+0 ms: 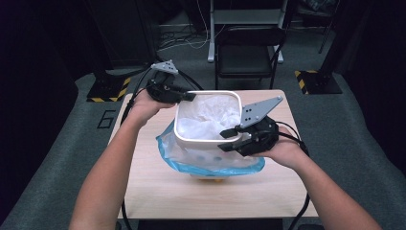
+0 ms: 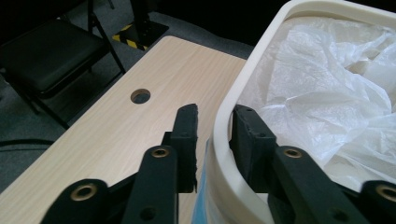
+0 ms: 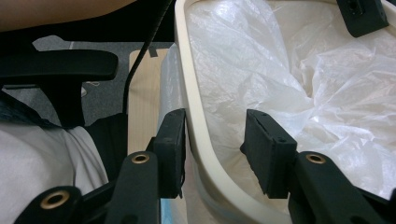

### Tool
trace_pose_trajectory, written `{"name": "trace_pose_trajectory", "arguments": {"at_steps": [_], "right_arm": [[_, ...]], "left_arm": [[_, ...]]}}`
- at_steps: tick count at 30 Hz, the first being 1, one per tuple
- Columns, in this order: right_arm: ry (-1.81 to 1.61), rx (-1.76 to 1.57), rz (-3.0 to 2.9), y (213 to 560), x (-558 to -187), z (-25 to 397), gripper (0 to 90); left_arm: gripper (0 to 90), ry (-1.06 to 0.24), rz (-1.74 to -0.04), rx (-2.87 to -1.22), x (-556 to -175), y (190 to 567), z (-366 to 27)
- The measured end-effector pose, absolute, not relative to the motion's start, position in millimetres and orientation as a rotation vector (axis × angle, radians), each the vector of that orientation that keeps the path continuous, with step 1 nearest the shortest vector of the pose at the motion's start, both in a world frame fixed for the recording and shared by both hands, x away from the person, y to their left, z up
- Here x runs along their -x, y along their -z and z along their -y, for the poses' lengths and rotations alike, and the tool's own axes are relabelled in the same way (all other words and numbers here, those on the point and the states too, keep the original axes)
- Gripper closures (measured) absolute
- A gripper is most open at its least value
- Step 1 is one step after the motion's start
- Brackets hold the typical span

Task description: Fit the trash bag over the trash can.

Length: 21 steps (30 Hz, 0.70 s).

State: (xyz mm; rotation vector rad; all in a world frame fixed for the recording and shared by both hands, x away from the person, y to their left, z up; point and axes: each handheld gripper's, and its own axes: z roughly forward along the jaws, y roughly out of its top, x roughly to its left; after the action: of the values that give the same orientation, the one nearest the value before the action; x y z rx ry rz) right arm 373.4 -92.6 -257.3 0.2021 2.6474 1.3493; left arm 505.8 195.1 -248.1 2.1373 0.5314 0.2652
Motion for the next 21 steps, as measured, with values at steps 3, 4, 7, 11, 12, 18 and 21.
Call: {"name": "trace_pose_trajectory", "arguments": {"at_steps": [3,4,7,11,12,18,21], "right_arm": [[-1.363,-0.204,-2.646,261,-372,93,57.4],[-1.37,-0.205,-2.641,261,-372,94,57.4],[-1.386,-0.209,-2.631,263,-371,94,56.9],[-1.404,-0.219,-2.624,267,-370,94,56.9],[-1.403,-0.217,-2.618,268,-369,94,56.6],[-1.456,-0.222,-2.578,273,-368,94,55.7],[-1.441,-0.221,-2.572,273,-367,93,55.1]], "left_arm": [[65.7,-0.255,-0.54,-2.141,-507,250,-196],[65.2,-0.255,-0.538,-2.133,-506,252,-196],[63.2,-0.239,-0.548,-2.126,-508,258,-198],[59.0,-0.205,-0.571,-2.098,-510,264,-202],[58.7,-0.204,-0.571,-2.09,-509,264,-203],[56.9,-0.203,-0.575,-2.083,-509,265,-203],[55.2,-0.204,-0.583,-2.083,-510,265,-203]]}}
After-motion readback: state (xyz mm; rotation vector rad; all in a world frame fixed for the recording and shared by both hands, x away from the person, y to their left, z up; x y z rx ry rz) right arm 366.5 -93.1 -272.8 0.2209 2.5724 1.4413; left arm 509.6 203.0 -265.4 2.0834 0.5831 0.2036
